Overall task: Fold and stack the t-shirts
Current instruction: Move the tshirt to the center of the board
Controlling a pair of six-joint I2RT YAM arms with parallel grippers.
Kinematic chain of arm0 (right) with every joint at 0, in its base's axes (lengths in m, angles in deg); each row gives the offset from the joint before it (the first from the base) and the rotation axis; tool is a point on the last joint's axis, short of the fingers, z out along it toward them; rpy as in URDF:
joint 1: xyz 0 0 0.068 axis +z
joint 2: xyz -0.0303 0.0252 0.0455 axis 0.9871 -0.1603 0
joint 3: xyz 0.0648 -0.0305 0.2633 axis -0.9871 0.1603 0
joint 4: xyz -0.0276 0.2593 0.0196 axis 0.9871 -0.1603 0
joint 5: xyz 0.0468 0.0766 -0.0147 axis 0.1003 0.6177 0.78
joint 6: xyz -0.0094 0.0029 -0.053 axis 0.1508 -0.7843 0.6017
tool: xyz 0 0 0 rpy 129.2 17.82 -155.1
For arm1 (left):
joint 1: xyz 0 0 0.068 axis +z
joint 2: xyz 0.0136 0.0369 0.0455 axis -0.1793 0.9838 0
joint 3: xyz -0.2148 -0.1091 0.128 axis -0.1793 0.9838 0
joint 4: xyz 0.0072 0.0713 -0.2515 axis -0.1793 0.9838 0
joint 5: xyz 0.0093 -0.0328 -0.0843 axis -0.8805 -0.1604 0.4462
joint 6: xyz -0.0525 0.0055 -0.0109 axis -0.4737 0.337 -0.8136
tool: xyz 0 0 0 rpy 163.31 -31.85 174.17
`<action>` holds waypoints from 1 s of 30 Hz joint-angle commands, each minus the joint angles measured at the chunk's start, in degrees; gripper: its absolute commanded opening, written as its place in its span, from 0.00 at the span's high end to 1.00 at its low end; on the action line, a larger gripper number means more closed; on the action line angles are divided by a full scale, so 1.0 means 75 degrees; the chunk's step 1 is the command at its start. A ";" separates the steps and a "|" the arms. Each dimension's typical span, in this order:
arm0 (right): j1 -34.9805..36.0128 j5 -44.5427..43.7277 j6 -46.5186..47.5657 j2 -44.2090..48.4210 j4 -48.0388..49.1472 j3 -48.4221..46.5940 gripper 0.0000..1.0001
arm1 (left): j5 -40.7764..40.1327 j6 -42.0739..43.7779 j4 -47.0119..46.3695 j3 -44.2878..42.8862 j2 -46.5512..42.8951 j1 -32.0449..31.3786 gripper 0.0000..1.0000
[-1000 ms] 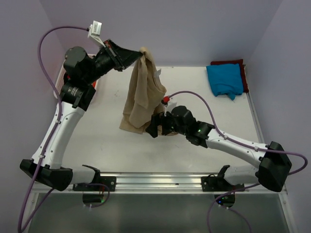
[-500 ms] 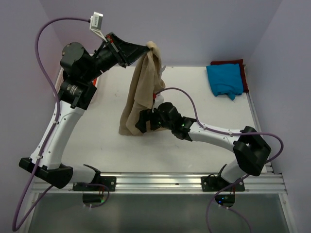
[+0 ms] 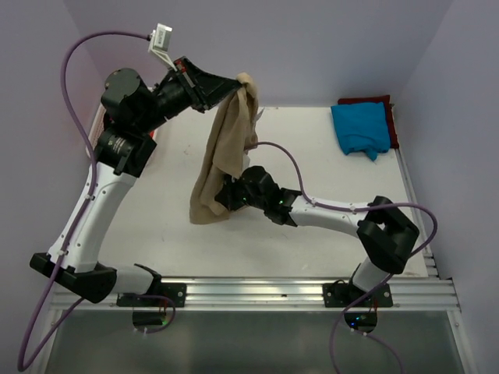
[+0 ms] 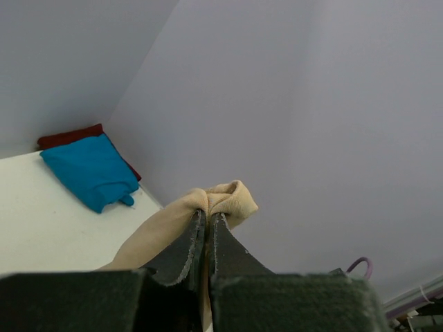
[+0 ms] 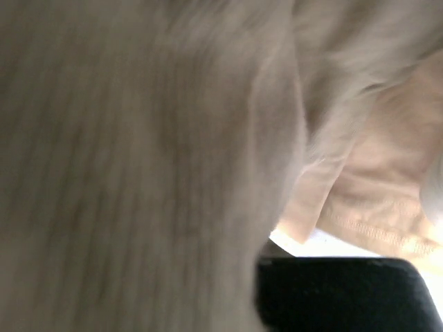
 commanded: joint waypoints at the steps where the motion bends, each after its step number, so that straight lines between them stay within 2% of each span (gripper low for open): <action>1: 0.0245 -0.0751 0.0362 0.0867 -0.0730 -0.0018 1.00 | -0.0583 0.0749 0.0378 -0.0371 -0.0543 -0.0049 1.00; 3: 0.0257 -0.1304 0.0525 0.1695 -0.1330 0.0228 1.00 | -0.1562 0.1102 0.1116 -0.0231 -0.0743 -0.0049 1.00; 5: 0.0257 -0.2171 0.0690 0.2284 -0.2594 0.0264 1.00 | -0.2362 0.1418 0.1701 0.0119 -0.1211 -0.0049 1.00; 6: 0.0257 -0.2452 0.0853 0.2542 -0.3016 0.0253 1.00 | -0.3190 0.1478 0.1890 0.0551 -0.1375 -0.0049 1.00; 8: 0.0245 -0.3448 0.1041 0.3316 -0.4282 0.0124 1.00 | -0.3758 0.1537 0.2359 0.1393 -0.1926 -0.0049 1.00; 9: 0.0245 -0.3799 0.1147 0.3550 -0.4692 0.0042 1.00 | -0.4492 0.1549 0.2512 0.1700 -0.2101 -0.0049 1.00; 10: 0.0257 -0.4069 0.1333 0.3750 -0.5450 -0.0144 1.00 | -0.4731 0.1526 0.2629 0.2005 -0.2486 -0.0049 1.00; 12: 0.0233 -0.5041 0.1661 0.4184 -0.6053 -0.0483 1.00 | -0.5386 0.1386 0.3144 0.2742 -0.2816 -0.0049 1.00; 16: 0.0222 -0.6168 0.2166 0.4349 -0.7144 -0.1151 1.00 | -0.5694 0.0766 0.3882 0.3998 -0.3916 -0.0049 1.00; 21: 0.0163 -0.6568 0.2647 0.4174 -0.7181 -0.1703 1.00 | -0.5555 0.0225 0.4797 0.5216 -0.4668 -0.0049 1.00; 22: 0.0151 -0.6522 0.2682 0.4116 -0.7100 -0.1774 1.00 | -0.5472 0.0167 0.4914 0.5358 -0.4728 -0.0049 0.80; 24: 0.0105 -0.6393 0.2823 0.3894 -0.7005 -0.1973 1.00 | -0.5065 0.0014 0.5056 0.5920 -0.4915 -0.0049 0.57; 25: 0.0116 -0.6195 0.2858 0.3788 -0.6959 -0.2044 1.00 | -0.5003 -0.0125 0.5056 0.6096 -0.5101 -0.0049 0.21; 26: 0.0116 -0.6066 0.2870 0.3694 -0.6923 -0.2102 1.00 | -0.4980 -0.0173 0.5114 0.6365 -0.5184 -0.0049 0.07; 27: 0.0105 -0.5914 0.2893 0.3612 -0.6865 -0.2196 1.00 | -0.4817 -0.0174 0.5045 0.6483 -0.5383 -0.0049 0.00; 30: 0.0093 -0.5047 0.3022 0.3377 -0.6479 -0.2232 1.00 | -0.4361 -0.0080 0.4367 0.6929 -0.5677 -0.0049 0.00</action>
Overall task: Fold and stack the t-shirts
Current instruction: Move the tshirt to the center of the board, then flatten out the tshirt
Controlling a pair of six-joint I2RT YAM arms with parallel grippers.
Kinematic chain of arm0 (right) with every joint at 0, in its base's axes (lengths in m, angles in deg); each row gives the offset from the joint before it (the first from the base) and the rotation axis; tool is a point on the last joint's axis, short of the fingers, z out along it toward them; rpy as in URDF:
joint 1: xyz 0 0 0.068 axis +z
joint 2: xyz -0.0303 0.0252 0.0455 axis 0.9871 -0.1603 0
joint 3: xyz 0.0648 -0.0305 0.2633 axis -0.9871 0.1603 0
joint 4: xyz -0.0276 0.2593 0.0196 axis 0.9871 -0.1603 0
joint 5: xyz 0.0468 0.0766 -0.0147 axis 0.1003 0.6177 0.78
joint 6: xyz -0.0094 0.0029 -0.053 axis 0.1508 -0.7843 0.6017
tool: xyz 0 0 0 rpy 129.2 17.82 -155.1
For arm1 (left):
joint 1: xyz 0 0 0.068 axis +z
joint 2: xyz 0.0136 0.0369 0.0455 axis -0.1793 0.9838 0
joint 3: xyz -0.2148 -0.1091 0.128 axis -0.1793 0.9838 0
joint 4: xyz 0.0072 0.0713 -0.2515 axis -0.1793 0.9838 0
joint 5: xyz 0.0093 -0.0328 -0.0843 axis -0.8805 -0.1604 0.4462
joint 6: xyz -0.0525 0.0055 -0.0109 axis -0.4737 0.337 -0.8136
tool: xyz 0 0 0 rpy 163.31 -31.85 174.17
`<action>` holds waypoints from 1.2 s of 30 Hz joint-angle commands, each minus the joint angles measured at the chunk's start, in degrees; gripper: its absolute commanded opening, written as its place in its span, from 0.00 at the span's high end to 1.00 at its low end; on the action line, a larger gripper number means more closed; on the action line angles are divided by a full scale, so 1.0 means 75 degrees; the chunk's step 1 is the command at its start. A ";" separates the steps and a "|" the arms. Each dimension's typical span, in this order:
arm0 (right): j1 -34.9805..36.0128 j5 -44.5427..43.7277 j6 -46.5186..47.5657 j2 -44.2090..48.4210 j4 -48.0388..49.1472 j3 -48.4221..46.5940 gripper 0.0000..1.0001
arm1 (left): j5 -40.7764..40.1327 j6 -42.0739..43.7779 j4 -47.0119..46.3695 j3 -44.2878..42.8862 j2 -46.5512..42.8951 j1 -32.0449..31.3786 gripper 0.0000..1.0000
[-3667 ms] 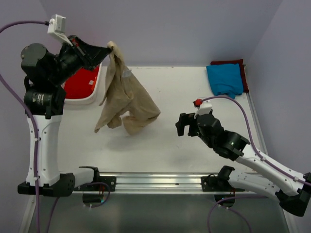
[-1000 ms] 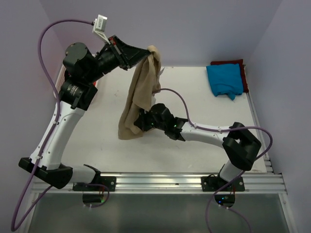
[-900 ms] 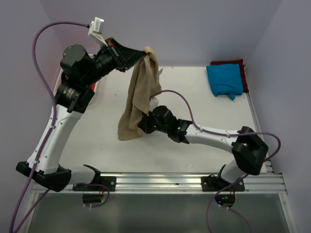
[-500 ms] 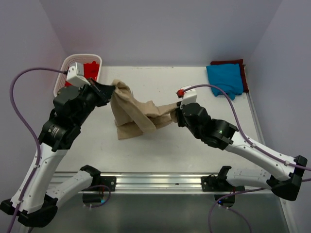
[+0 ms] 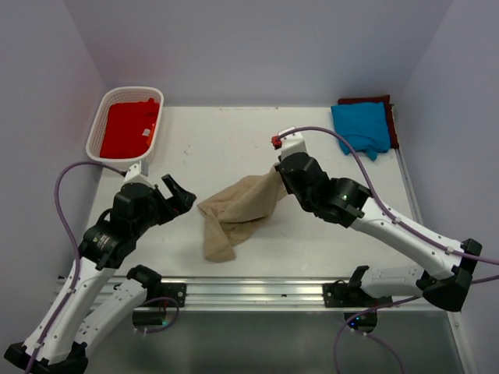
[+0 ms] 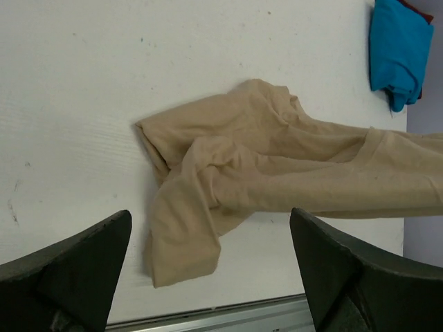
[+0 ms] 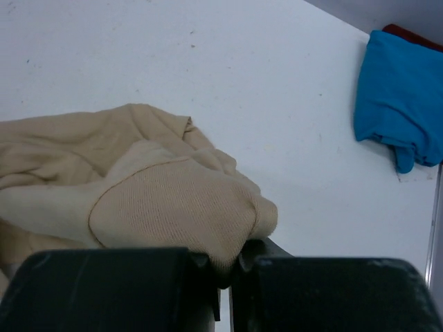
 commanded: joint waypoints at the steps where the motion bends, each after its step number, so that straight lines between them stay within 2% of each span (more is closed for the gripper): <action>1: -0.0044 0.0809 0.0388 -0.0237 0.0493 -0.0399 1.00 | 0.0662 -0.0080 -0.0726 0.0335 -0.0373 -0.0054 0.00; 5: -0.0103 0.1781 0.0470 -0.0483 0.0822 -0.0574 1.00 | 0.1459 0.0283 -0.1979 0.0523 -0.0059 -0.0043 0.00; 12: -0.0138 0.4707 0.0108 -0.1058 0.1091 -0.0880 1.00 | 0.3051 0.0565 -0.4182 0.0382 0.1287 -0.0066 0.00; 14: -0.0138 0.5133 0.0014 -0.1046 0.1314 -0.0844 1.00 | 0.3287 0.0391 -0.4790 0.0359 0.1500 -0.0066 0.00; 19: -0.0126 0.5613 0.0001 -0.0988 0.1431 -0.0693 1.00 | 0.3535 0.0038 -0.5846 0.0371 0.1782 -0.0113 0.00; 23: -0.0138 0.5546 -0.0010 -0.0999 0.1443 -0.0587 1.00 | 0.3756 -0.0149 -0.6948 0.0569 0.1665 -0.0125 0.00; 28: -0.0138 0.5463 0.0001 -0.1070 0.1490 -0.0622 1.00 | 0.5057 -0.0699 -0.8458 0.0757 0.2016 -0.0136 0.00; 30: -0.0138 0.5417 0.0001 -0.1093 0.1537 -0.0645 1.00 | 0.5652 -0.0887 -0.9022 0.0932 0.2214 -0.0160 0.05; 33: -0.0138 0.5055 0.0072 -0.1093 0.1514 -0.0668 1.00 | 0.6135 -0.1017 -0.9165 0.0933 0.2415 -0.0183 0.27; 36: -0.0243 0.4609 0.0095 -0.1105 0.1339 -0.0808 1.00 | 0.6313 -0.0387 -0.8373 0.0712 0.2345 -0.0219 0.36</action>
